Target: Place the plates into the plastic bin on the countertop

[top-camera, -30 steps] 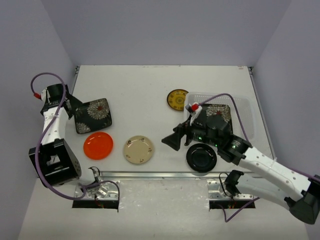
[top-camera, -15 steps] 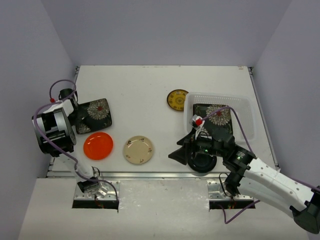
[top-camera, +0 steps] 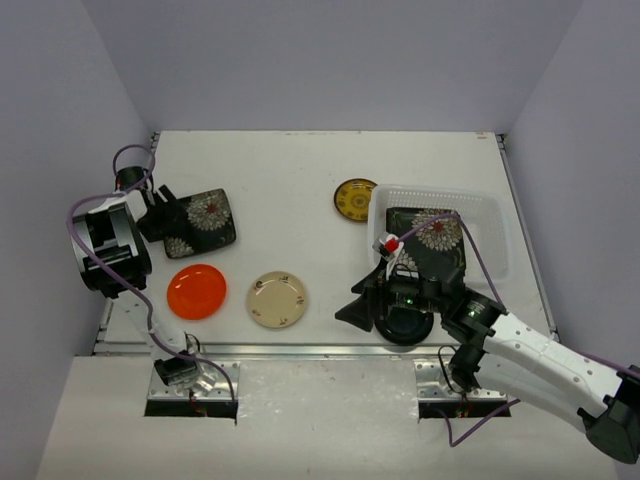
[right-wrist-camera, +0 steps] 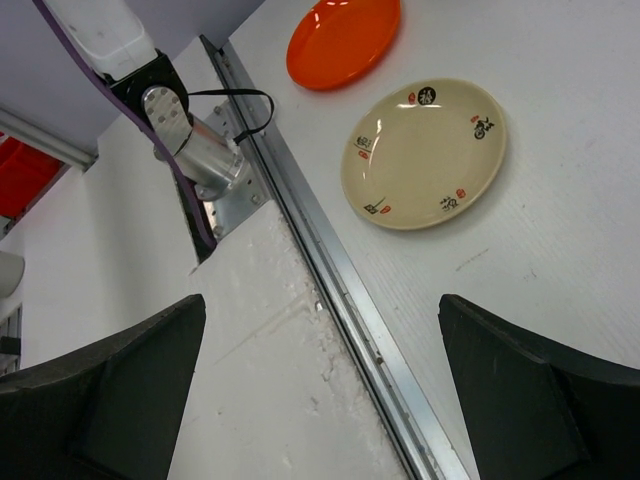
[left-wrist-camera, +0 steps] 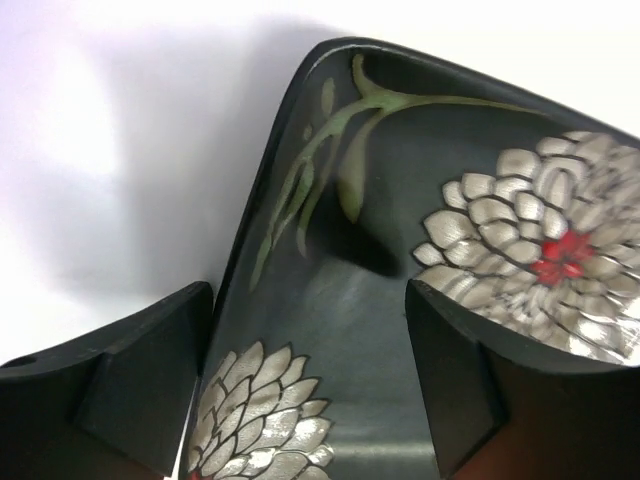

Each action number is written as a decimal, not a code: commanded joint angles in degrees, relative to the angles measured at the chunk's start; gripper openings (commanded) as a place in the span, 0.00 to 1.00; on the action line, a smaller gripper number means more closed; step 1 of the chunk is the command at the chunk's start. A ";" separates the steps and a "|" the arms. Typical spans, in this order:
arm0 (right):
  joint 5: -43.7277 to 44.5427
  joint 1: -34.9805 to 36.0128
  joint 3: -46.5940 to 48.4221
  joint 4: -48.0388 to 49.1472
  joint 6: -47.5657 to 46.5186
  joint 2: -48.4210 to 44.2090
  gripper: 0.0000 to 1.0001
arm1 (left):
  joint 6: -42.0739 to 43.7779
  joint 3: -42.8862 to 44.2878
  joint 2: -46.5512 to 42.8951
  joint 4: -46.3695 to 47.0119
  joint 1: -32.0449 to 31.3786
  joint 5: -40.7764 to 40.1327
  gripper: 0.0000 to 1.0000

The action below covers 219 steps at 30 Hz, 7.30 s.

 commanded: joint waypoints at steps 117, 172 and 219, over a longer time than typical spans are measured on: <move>-2.37 -62.80 41.17 -42.86 -19.96 36.13 0.05 | -1.77 -31.31 -64.87 -0.21 -34.89 25.22 1.00; 6.09 -55.96 38.01 -32.58 -13.58 45.60 0.99 | -7.81 -29.95 -63.64 -0.45 -36.47 13.58 1.00; -6.61 -37.23 15.90 -28.43 -4.17 -11.98 0.99 | -21.44 38.75 36.71 10.20 -44.21 21.49 0.35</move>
